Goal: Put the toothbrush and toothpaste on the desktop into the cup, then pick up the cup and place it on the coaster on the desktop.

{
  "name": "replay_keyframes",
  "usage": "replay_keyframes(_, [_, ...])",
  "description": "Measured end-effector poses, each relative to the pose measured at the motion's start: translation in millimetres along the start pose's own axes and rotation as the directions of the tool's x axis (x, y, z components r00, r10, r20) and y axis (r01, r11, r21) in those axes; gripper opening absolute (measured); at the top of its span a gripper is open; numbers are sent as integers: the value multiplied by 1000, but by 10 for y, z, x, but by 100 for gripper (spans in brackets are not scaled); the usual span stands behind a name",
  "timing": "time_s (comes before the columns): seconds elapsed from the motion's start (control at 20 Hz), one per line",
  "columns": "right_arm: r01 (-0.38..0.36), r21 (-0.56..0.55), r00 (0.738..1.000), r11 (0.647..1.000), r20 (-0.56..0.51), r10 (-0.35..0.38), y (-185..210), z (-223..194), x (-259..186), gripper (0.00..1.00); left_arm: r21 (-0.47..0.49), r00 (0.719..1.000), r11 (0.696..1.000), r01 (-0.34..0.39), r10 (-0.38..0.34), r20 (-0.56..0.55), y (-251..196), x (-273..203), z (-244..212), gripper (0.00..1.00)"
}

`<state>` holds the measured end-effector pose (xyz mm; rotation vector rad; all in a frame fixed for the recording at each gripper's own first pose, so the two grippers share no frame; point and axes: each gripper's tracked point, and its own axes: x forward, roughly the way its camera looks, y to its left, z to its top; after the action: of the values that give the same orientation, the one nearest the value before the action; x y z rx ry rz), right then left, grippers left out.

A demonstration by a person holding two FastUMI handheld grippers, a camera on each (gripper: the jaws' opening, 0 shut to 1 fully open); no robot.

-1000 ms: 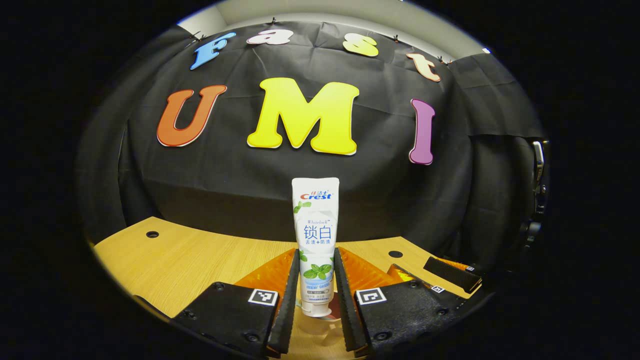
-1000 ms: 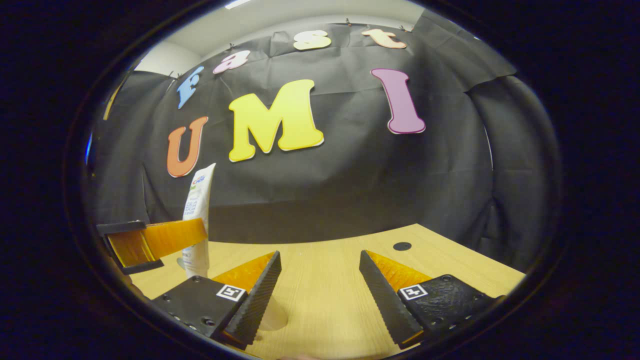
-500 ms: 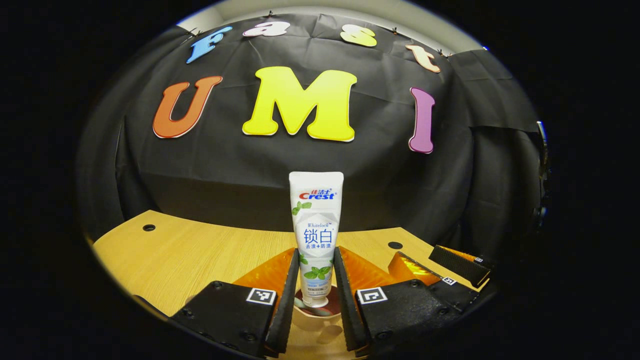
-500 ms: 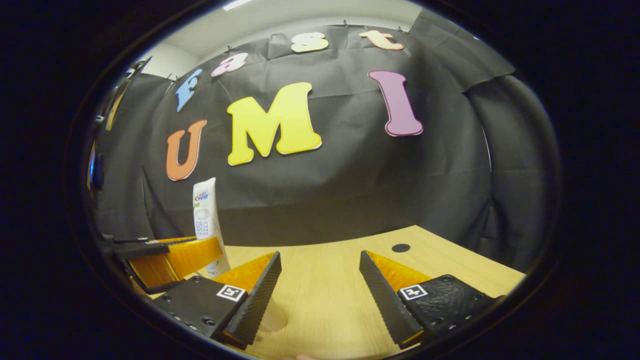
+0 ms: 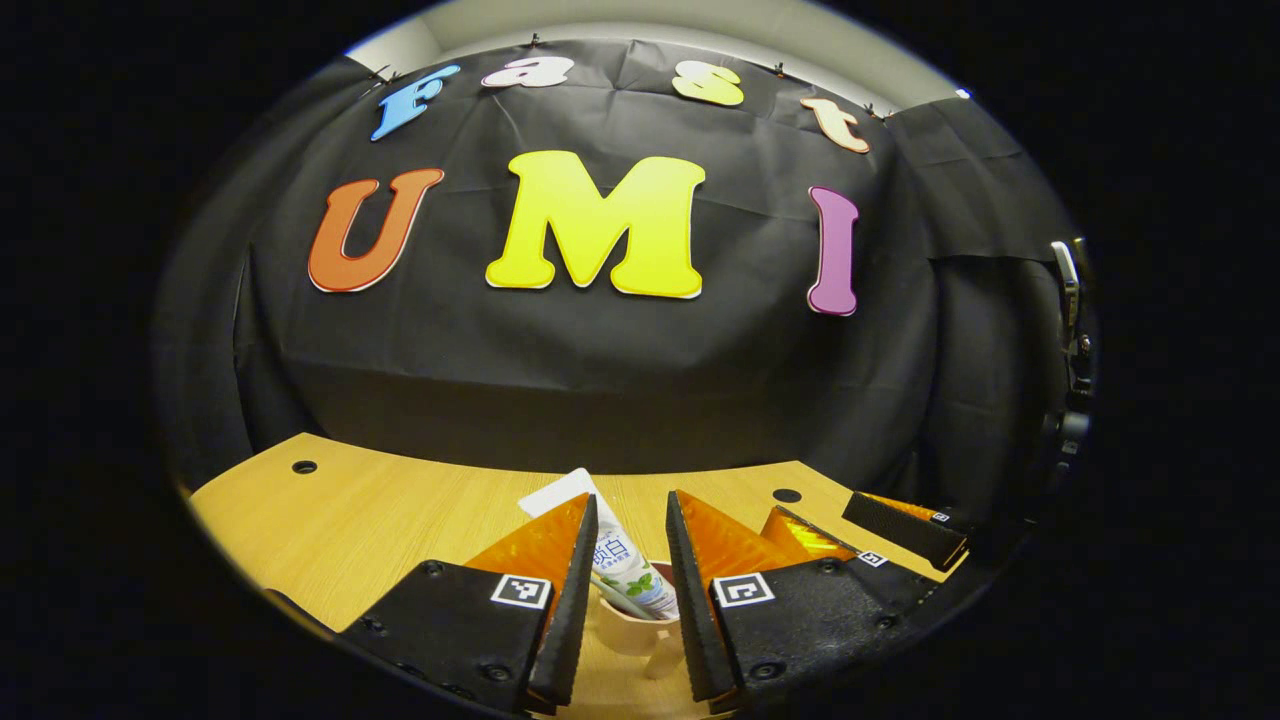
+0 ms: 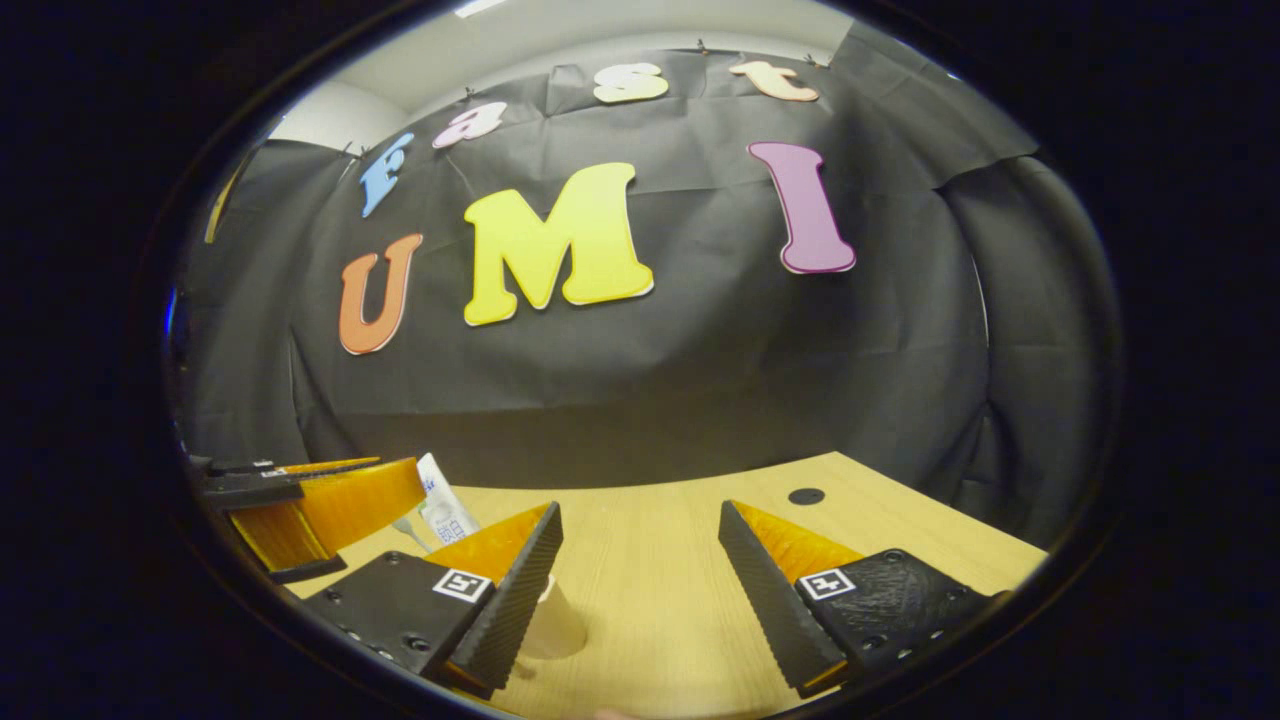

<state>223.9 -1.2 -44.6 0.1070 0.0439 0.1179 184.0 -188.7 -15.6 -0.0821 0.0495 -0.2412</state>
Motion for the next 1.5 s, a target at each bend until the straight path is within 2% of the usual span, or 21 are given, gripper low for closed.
replay_keyframes(0.1, [-7, 8, 1000, 1000, -24, 7, 18, -80, 30, 95, -4, 1000, 1000, -10, 10, 8, 97, -73, 5, 47])
replay_keyframes(0.15, [-8, 15, 999, 1000, -41, 9, 29, -119, 44, 96, -3, 1000, 1000, -14, 14, 26, 160, -112, 54, 58])
replay_keyframes(0.2, [-9, 18, 999, 1000, -51, 10, 31, -150, 50, 96, 0, 999, 1000, -22, 22, 45, 231, -142, 106, 54])
replay_keyframes(0.25, [-14, 15, 998, 1000, -55, 15, 56, -161, 56, 96, 8, 998, 999, -38, 38, 59, 320, -174, 145, 64])
replay_keyframes(0.4, [-26, 20, 998, 999, -59, 27, 98, -155, 36, 96, 45, 995, 995, -85, 82, 58, 576, -246, 137, 76])
replay_keyframes(0.45, [-38, 35, 997, 999, -58, 40, 125, -151, 27, 95, 58, 994, 994, -95, 93, 49, 650, -273, 128, 91])
replay_keyframes(0.5, [-37, 39, 997, 999, -61, 39, 128, -155, 11, 96, 70, 992, 991, -116, 113, 51, 743, -307, 130, 86])
replay_keyframes(0.65, [-9, -1, 997, 1000, -72, 9, 72, -190, -38, 96, 94, 989, 985, -144, 139, 56, 1015, -364, 151, 92])
replay_keyframes(0.8, [-11, -15, 998, 1000, -69, 10, 143, -91, -147, 96, 97, 981, 978, -187, 181, 63, 1257, -453, 143, 94])
replay_keyframes(0.95, [-60, -69, 992, 996, -113, 52, 365, -19, -245, 96, 83, 984, 981, -173, 168, 66, 1278, -490, 160, 94])
replay_keyframes(1.1, [-91, -161, 982, 983, -181, 61, 623, 44, -301, 95, 68, 986, 985, -159, 154, 72, 1261, -508, 166, 94])
replay_keyframes(1.3, [-165, -274, 939, 948, -337, 66, 978, -119, -345, 96, 63, 983, 984, -166, 160, 90, 1305, -548, 213, 94])
replay_keyframes(1.4, [-168, -258, 915, 951, -400, 53, 1064, -213, -310, 99, 51, 981, 984, -172, 167, 97, 1336, -553, 232, 94])
replay_keyframes(1.5, [-151, -232, 882, 961, -470, 26, 1085, -353, -251, 95, 39, 981, 984, -173, 168, 98, 1362, -556, 237, 94])
